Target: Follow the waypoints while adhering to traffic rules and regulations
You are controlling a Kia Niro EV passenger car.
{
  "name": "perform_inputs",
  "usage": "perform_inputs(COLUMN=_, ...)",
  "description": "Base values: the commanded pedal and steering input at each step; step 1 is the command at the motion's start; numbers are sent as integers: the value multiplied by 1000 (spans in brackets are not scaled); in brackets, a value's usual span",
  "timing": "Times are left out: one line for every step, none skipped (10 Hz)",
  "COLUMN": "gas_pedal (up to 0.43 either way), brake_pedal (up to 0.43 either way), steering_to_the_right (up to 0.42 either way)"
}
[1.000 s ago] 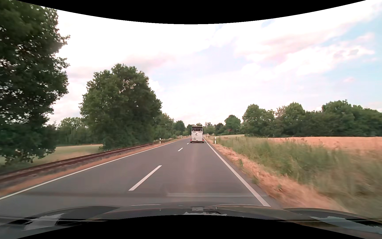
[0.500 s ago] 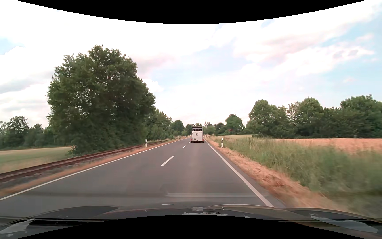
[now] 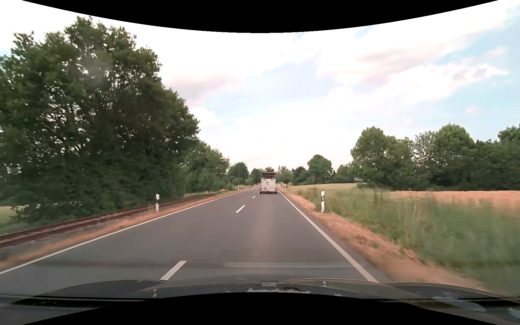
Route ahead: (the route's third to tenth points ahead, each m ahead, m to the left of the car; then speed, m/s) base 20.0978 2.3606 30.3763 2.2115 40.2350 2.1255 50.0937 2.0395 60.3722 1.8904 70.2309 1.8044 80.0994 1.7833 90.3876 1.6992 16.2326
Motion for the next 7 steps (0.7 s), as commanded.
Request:
perform_inputs(gas_pedal=197, brake_pedal=0, steering_to_the_right=1)
perform_inputs(gas_pedal=197, brake_pedal=0, steering_to_the_right=1)
perform_inputs(gas_pedal=197, brake_pedal=0, steering_to_the_right=1)
perform_inputs(gas_pedal=197, brake_pedal=0, steering_to_the_right=1)
perform_inputs(gas_pedal=197, brake_pedal=0, steering_to_the_right=1)
perform_inputs(gas_pedal=197, brake_pedal=0, steering_to_the_right=1)
perform_inputs(gas_pedal=197, brake_pedal=0, steering_to_the_right=1)
